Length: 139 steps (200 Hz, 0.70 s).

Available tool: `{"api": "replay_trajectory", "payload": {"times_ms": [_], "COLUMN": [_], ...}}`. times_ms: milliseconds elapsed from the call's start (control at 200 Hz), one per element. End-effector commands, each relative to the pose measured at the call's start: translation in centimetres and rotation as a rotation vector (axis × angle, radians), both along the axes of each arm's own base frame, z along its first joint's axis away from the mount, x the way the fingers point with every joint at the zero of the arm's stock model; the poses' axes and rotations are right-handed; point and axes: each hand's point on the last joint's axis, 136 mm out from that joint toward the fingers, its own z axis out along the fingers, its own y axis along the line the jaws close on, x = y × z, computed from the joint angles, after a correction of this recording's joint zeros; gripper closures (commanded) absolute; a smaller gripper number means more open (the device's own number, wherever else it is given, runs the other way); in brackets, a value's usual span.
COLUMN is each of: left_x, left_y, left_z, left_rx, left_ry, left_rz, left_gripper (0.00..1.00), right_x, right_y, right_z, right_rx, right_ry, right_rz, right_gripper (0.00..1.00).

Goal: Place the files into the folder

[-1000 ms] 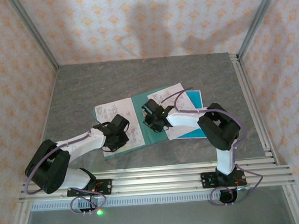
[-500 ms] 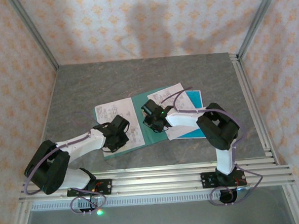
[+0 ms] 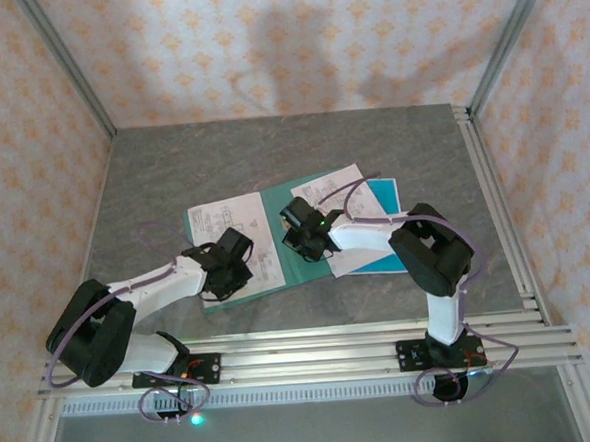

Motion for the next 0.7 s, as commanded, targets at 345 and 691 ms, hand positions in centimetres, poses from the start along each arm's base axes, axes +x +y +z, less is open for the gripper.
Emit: {"api": "replay_trajectory", "payload": {"times_ms": [345,691], "left_x": [-2.9,-2.8], "left_y": [3.0,2.8], "left_z": [-2.0,-1.8], "left_rx": [0.116,0.107], "left_ry": [0.108,0.102], "left_rz": [0.032,0.02], "left_gripper": [1.0,1.0], "right_x": [0.3,1.5], "right_y": [-2.9,0.3], "right_z": [2.0,7.5], "right_rx": [-0.114,0.057], "right_ry": [-0.02,-0.139], "right_rz": [-0.013,0.032], "right_gripper": [0.95,0.47]}}
